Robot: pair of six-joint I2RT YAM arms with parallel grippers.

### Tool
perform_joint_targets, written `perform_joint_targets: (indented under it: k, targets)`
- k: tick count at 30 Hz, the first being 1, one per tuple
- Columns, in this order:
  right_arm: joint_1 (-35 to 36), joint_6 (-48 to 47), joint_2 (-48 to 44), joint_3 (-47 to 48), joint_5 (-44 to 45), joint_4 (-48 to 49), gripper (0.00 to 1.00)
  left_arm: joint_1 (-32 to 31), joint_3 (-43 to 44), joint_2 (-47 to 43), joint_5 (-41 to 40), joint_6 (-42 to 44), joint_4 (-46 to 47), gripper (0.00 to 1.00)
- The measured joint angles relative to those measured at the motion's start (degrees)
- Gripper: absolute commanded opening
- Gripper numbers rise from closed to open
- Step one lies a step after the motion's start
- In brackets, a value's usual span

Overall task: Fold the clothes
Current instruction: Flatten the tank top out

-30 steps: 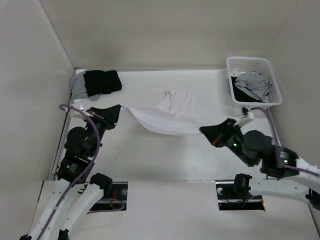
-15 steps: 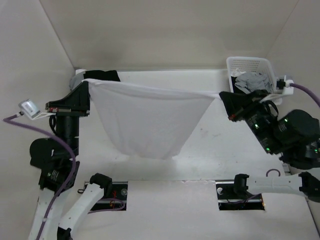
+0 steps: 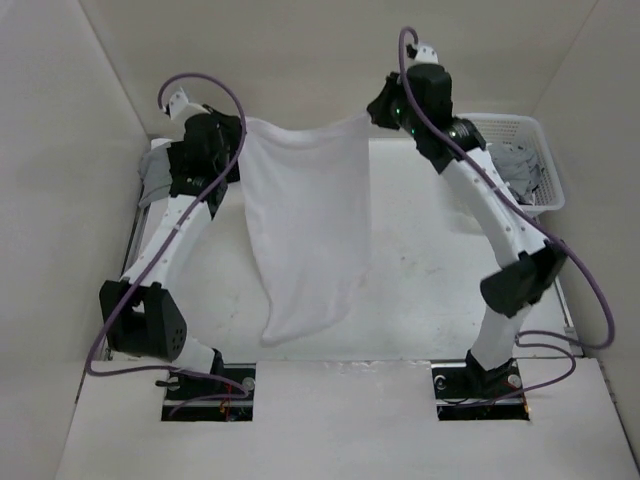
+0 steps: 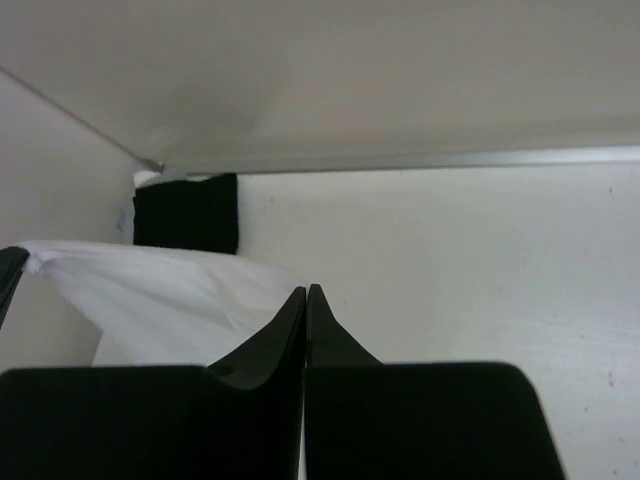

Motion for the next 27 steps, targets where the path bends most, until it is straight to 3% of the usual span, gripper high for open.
perform_joint_targets:
  k: [3,6,12,16,18,23,27]
  targets:
    - [-2.08,-0.2,9.33,19.67,-2.62,-4.85,0.0,2.03,8.66,3.1,1.77,-0.24,-0.76,0.01]
    - [-4.04,-0.17,11.76,33.46,-4.59,-7.78,0.01,3.48,13.62,1.01,2.47,-0.09,0.39,0.01]
    - [-5.33,-0.22,2.51,34.95,-7.08,-7.54,0.01,3.21,13.25,-8.92,1.99,1.14,3.17,0.01]
    - [-5.4,-0.37,-7.43,20.39,-7.82,-4.7,0.01,-0.22,7.06,-15.32,-0.48,1.81,5.92,0.01]
    - [-5.4,-0.37,-13.35,7.85,-7.78,-1.68,0.01,-3.08,1.49,-18.14,-2.64,2.03,7.5,0.01]
    - [-4.0,0.98,-27.78,-27.45,-6.71,4.0,0.02,-12.17,-19.3,-26.53,-8.5,1.95,8.24,0.03]
    - [2.6,4.48,-41.57,-54.23,-4.52,5.14,0.01,-20.33,-38.25,-40.83,-13.29,1.44,2.19,0.04]
